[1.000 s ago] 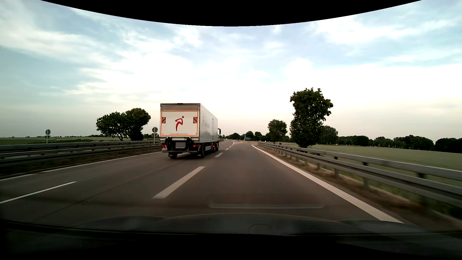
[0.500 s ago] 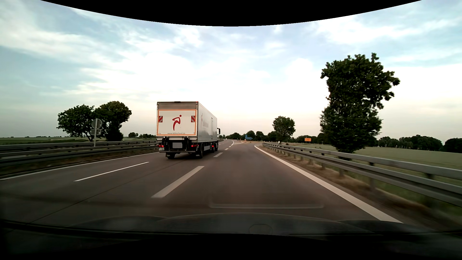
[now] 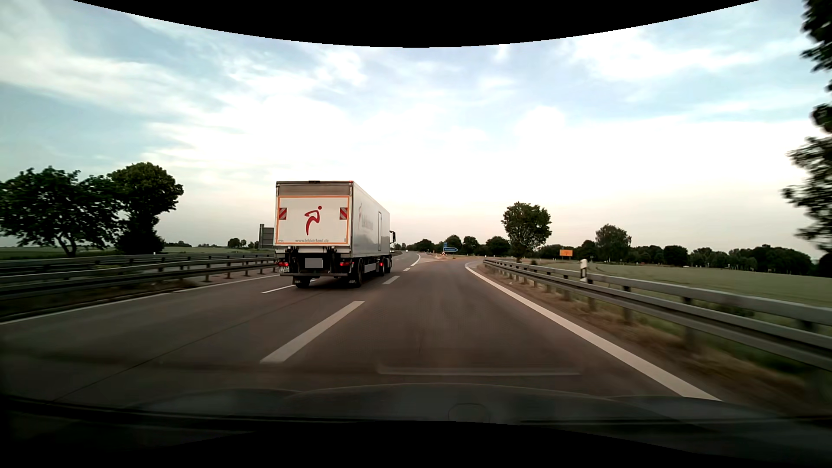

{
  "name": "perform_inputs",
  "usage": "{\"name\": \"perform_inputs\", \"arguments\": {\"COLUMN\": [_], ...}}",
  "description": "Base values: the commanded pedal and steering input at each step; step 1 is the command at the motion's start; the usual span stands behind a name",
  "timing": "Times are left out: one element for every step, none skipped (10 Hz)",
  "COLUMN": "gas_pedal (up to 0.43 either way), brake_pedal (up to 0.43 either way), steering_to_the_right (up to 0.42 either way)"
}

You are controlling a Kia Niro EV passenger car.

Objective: Follow the waypoints while adhering to traffic rules and regulations

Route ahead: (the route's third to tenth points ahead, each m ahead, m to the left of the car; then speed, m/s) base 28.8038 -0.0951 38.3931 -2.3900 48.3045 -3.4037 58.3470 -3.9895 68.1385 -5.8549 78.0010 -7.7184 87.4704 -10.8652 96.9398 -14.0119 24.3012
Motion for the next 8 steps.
{"name": "perform_inputs", "arguments": {"gas_pedal": [0.087,0.087,0.067,0.059,0.059,0.059,0.059,0.059], "brake_pedal": [0.006,0.006,0.006,0.006,0.006,0.006,0.006,0.006], "steering_to_the_right": [0.006,0.006,0.008,0.008,0.009,0.009,0.01,0.011]}}
